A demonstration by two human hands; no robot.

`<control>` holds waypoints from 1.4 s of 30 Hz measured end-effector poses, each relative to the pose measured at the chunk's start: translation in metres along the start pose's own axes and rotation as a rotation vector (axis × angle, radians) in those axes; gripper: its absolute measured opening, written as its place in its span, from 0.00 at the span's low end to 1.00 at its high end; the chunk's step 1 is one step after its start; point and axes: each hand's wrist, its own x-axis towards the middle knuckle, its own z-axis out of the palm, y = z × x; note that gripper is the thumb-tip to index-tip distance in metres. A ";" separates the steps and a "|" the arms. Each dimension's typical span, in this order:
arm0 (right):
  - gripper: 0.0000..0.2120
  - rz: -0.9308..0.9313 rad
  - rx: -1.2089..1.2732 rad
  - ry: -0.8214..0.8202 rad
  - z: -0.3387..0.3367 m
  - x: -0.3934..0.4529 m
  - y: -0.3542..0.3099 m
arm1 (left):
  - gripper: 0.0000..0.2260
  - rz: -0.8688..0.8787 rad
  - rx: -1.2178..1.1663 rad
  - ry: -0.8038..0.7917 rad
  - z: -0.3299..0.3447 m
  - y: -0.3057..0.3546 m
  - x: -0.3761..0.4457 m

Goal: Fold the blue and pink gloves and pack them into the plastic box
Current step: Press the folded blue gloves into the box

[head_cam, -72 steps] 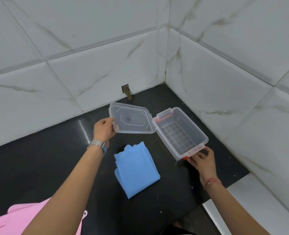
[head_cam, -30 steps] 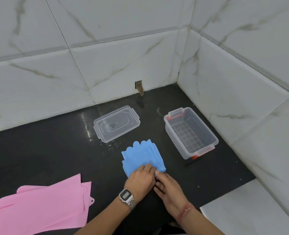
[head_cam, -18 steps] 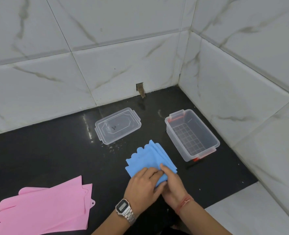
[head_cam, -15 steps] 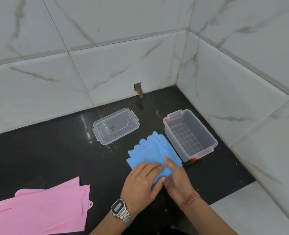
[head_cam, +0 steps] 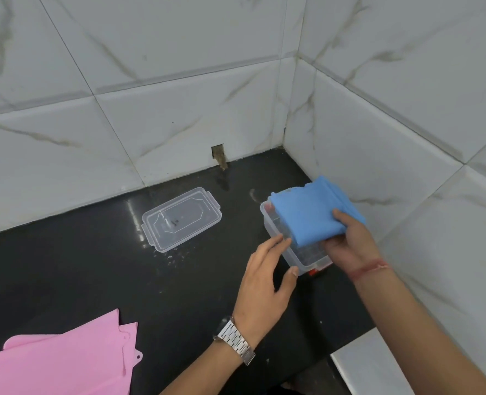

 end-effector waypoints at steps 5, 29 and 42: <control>0.09 0.040 0.082 -0.136 0.008 0.027 -0.012 | 0.19 0.004 0.009 -0.066 0.011 -0.002 -0.003; 0.16 0.200 -0.218 0.109 -0.045 0.050 0.010 | 0.19 0.167 0.629 -0.240 0.059 0.008 0.117; 0.18 0.190 -0.174 0.154 -0.036 0.046 0.011 | 0.25 -0.031 0.717 -0.498 0.102 -0.025 0.139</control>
